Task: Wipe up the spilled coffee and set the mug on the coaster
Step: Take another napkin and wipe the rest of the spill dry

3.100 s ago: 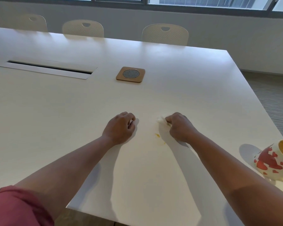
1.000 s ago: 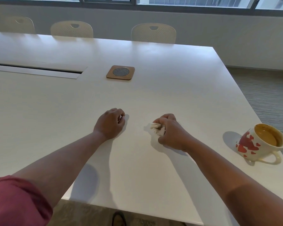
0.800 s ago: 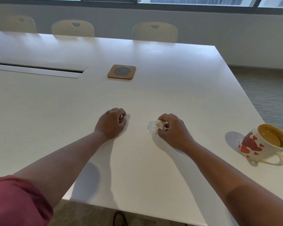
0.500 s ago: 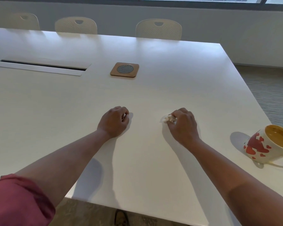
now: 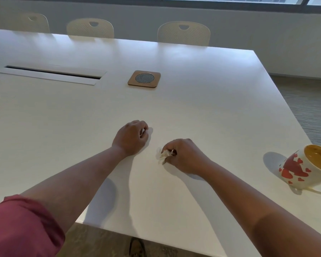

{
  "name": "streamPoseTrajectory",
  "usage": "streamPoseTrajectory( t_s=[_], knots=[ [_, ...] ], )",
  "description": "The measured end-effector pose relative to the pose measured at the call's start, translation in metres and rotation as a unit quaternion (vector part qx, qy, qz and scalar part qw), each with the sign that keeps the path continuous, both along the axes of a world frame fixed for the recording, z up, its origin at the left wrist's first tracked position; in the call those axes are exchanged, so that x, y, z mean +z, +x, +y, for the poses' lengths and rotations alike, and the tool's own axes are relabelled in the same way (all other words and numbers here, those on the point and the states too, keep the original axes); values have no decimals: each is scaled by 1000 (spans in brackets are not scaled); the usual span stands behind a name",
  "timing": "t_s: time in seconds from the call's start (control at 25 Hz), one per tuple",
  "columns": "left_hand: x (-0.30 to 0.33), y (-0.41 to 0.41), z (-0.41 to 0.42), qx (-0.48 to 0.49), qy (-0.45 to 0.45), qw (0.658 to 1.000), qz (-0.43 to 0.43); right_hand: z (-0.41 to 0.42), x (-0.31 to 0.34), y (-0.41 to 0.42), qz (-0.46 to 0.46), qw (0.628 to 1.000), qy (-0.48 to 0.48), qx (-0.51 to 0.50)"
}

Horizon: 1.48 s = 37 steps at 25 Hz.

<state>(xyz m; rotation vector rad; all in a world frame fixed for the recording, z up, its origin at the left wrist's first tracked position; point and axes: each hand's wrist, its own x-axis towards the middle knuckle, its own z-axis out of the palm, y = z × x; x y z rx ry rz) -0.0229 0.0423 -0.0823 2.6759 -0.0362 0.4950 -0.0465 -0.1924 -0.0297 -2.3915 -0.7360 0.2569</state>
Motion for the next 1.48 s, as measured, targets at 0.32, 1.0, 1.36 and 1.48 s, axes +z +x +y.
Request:
streamPoseTrajectory(
  t_s=[0.32, 1.0, 1.36, 1.48],
  knots=[
    [-1, 0, 0, 2, -1, 1000, 7, -20, 11, -18, 119, 989, 83, 6],
    [0, -2, 0, 3, -1, 1000, 5, -10, 7, -31, -97, 995, -37, -11],
    [2, -2, -1, 2, -3, 1000, 9, -9, 14, -33, -145, 972, -148, 107],
    [1, -2, -1, 0, -3, 1000, 5, -4, 17, -34, -158, 965, -179, 105]
  ],
)
